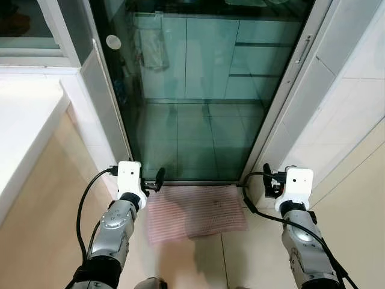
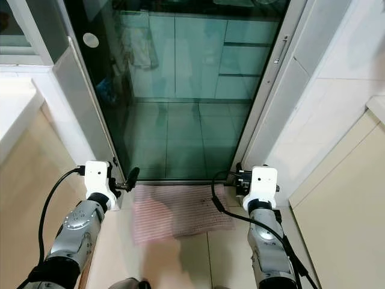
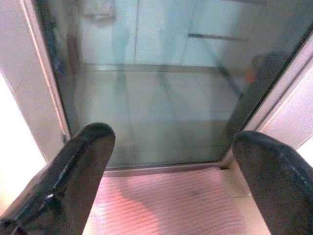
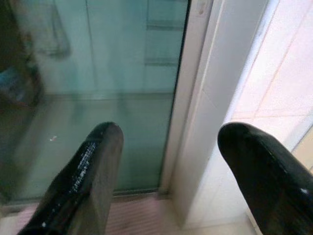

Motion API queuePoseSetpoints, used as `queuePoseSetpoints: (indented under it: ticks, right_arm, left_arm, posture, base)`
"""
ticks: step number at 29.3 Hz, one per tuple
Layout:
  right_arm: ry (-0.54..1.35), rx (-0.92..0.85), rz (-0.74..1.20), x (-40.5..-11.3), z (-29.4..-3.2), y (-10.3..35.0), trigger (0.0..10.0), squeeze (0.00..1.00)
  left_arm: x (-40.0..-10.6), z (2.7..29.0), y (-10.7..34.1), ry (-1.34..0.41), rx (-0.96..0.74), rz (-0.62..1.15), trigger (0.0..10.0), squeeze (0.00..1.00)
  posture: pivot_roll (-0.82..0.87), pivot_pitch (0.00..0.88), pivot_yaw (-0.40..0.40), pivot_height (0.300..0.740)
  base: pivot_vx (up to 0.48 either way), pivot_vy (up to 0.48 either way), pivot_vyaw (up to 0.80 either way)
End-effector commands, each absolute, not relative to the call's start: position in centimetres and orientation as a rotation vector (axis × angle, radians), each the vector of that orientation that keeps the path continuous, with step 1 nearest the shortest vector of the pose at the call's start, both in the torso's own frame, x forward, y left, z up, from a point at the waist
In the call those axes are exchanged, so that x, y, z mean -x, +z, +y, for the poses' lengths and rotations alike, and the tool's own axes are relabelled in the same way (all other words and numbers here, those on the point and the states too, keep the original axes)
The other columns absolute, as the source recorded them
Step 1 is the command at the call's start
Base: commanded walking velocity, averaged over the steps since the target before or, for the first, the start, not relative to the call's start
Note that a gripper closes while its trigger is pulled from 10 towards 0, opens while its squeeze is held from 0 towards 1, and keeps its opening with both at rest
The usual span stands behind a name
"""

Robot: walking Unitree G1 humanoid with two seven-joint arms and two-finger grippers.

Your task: Restocking fridge

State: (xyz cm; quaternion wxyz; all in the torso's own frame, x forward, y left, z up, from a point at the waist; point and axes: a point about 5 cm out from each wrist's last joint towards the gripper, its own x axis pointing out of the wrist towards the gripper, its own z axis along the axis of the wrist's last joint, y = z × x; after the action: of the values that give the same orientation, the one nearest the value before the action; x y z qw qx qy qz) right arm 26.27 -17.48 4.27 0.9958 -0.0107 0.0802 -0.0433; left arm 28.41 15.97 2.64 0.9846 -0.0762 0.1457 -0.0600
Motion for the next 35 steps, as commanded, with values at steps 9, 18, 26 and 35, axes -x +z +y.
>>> queuePoseSetpoints:
  ticks: [9, 18, 26, 35]
  right_arm:
    - [0.054, -0.002, 0.093, -28.2, -15.3, 7.2, 10.0, 0.0]
    - [-0.018, -0.004, 0.098, -24.9, -17.2, 7.8, 10.0, 0.0]
    - [-0.021, 0.001, 0.148, -25.9, -16.7, 6.9, 10.0, 0.0]
    - [-0.064, 0.017, 0.173, -25.4, -17.6, 5.7, 10.0, 0.0]
  left_arm:
    - [-29.6, 15.1, 8.2, -0.294, 0.048, 0.126, 10.0, 0.0]
    - [-26.1, 16.5, 8.9, -0.303, 0.008, 0.112, 10.0, 0.0]
    - [-28.2, 15.9, 8.7, -0.281, -0.029, 0.145, 10.0, 0.0]
    - [-29.0, 15.5, 9.0, -0.287, -0.033, 0.115, 10.0, 0.0]
  posture:
    - [0.02, 0.0, -0.026, 0.74]
    - [-0.01, 0.0, -0.005, 0.74]
    - [-0.02, 0.0, -0.007, 0.74]
    - [-0.03, 0.0, 0.002, 0.74]
  base:
    - [0.0, 0.0, 0.0]
    - [0.0, 0.0, 0.0]
    - [0.0, 0.0, 0.0]
    - [-0.203, 0.0, 0.0]
